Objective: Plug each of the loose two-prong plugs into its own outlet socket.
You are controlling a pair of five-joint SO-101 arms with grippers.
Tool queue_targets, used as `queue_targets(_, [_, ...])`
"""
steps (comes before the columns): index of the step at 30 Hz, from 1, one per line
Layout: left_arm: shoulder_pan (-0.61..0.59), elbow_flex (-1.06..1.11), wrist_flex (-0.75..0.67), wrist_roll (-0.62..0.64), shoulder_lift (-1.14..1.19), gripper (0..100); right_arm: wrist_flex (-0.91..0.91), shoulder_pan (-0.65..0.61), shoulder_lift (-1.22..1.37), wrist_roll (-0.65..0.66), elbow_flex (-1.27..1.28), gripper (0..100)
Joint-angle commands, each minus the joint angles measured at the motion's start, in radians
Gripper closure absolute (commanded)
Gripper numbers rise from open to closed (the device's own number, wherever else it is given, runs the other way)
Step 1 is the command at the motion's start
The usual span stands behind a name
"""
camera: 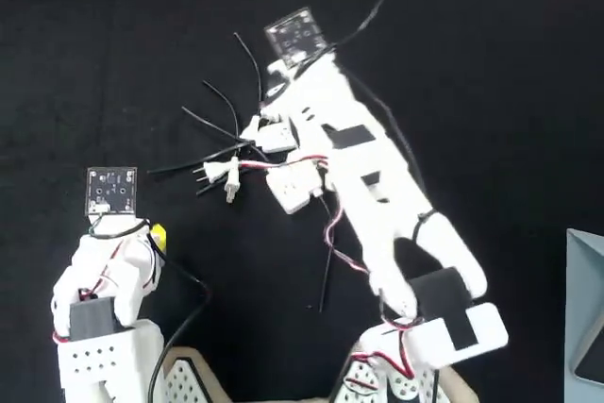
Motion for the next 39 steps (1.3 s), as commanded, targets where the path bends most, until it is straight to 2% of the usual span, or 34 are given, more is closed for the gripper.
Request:
queue_targets(1, [-0.008, -0.005, -0.021, 0.002, -0.008, 81, -0.025, 0.084, -0.008, -0.005, -0.062, 98.6])
queue_targets(15, [-0.008, -0.005, -0.017, 0.002, -0.008, 81, -0.029, 0.244, 0.013, -0.002, -0.094, 98.6])
queue_targets(28, [-0.008, -0.004, -0.015, 0.002, -0.008, 81, -0.021, 0.252, 0.443, -0.002, -0.506, 98.4])
queue_targets(30, [-0.008, -0.004, -0.015, 0.002, -0.008, 81, 0.025, 0.250, 0.475, -0.002, -0.539, 94.2])
queue_targets(35, [-0.008, -0.004, -0.015, 0.002, -0.008, 81, 0.219, 0.252, 0.479, -0.009, -0.601, 74.5])
queue_targets(39, [-0.008, -0.004, -0.017, 0.002, -0.008, 81, 0.374, 0.252, 0.476, -0.003, -0.673, 71.9])
